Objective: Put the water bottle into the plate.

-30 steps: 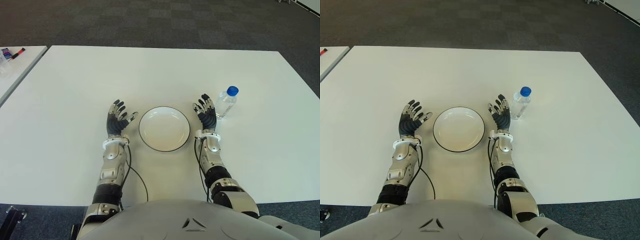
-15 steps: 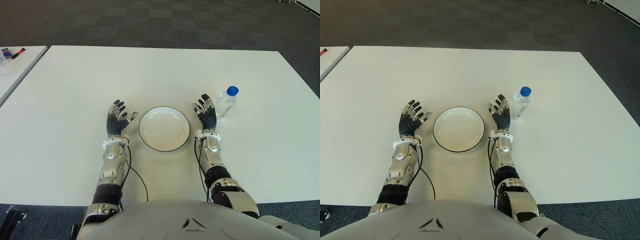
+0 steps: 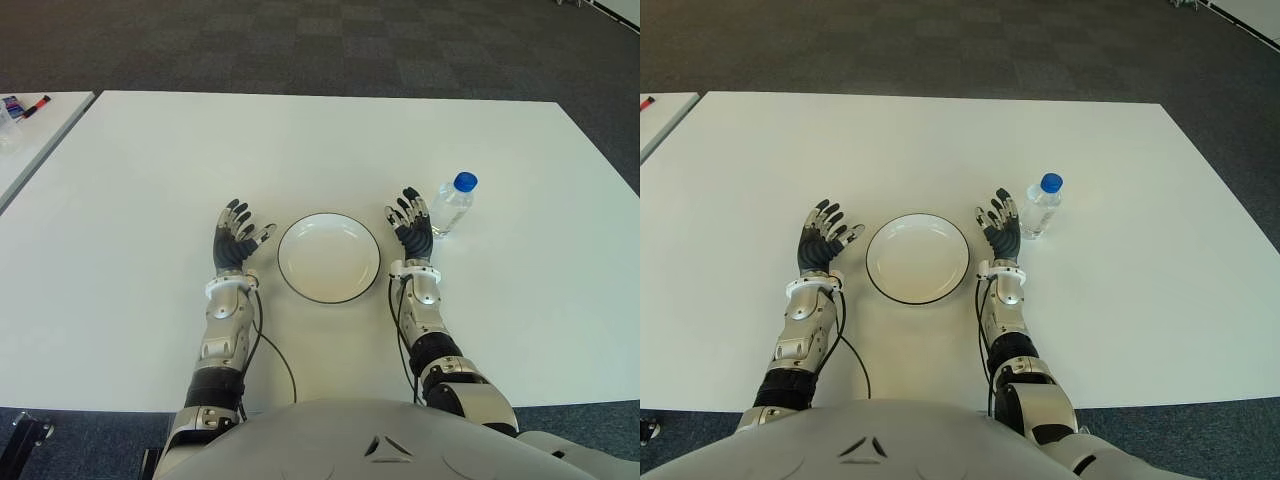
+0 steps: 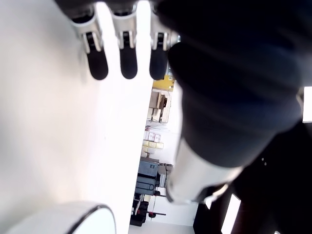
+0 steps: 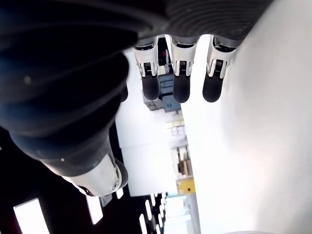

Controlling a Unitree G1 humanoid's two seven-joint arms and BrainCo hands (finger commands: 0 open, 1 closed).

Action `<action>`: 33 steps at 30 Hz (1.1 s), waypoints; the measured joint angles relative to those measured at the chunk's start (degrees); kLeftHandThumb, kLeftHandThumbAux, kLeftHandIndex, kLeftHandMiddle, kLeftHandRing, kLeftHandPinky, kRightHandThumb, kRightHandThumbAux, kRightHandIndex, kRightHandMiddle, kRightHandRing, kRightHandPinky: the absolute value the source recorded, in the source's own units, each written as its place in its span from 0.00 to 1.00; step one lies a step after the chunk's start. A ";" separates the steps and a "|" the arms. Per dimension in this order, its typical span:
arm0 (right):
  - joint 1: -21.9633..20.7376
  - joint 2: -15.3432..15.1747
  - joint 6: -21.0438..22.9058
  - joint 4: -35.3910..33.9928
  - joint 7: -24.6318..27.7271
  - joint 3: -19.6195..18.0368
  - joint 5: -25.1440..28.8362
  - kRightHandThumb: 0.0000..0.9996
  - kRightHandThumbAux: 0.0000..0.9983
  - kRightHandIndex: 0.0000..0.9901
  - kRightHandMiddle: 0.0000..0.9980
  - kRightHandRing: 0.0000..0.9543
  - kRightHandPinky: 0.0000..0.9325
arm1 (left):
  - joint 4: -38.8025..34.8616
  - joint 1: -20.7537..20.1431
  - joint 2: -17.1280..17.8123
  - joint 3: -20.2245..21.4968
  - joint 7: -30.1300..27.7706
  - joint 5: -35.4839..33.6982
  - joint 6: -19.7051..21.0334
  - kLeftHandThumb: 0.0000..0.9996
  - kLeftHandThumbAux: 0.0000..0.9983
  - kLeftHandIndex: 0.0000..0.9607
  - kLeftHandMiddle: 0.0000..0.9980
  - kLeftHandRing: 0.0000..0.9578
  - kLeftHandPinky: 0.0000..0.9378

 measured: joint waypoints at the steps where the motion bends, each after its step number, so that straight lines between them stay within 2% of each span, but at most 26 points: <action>1: 0.37 -0.05 -0.18 -0.62 -0.01 0.15 -0.08 0.06 0.82 0.12 0.11 0.11 0.17 | 0.00 0.00 0.00 -0.02 0.00 0.00 -0.02 0.02 1.00 0.15 0.17 0.16 0.20; 9: 5.58 -0.06 -5.36 -7.75 -2.37 2.56 -2.56 0.06 0.83 0.12 0.10 0.11 0.16 | 0.02 0.00 0.00 0.04 0.01 -0.08 -0.27 0.05 1.00 0.16 0.18 0.17 0.21; 16: 6.98 -0.02 -10.94 -12.16 -5.61 4.02 -4.92 0.07 0.86 0.12 0.10 0.10 0.15 | 0.21 -0.01 0.00 0.03 0.01 -0.08 -0.44 0.05 1.00 0.16 0.18 0.17 0.21; 21: 7.56 -0.05 -13.25 -14.56 -7.27 5.28 -7.64 0.03 0.85 0.10 0.09 0.09 0.12 | 0.29 -0.01 0.00 0.01 0.02 -0.03 -0.69 0.05 1.00 0.16 0.18 0.17 0.21; 28: 9.29 -0.40 -13.69 -17.34 -10.62 6.56 -15.60 0.00 0.81 0.05 0.06 0.05 0.02 | 0.30 -0.02 0.00 -0.04 0.48 0.04 -0.73 0.05 1.00 0.16 0.18 0.17 0.21; 33: 10.24 -1.00 -14.37 -17.54 -13.49 6.74 -21.15 0.00 0.79 0.03 0.04 0.02 0.01 | 0.31 -0.02 0.00 -0.05 0.67 0.03 -0.73 0.05 1.00 0.17 0.19 0.18 0.21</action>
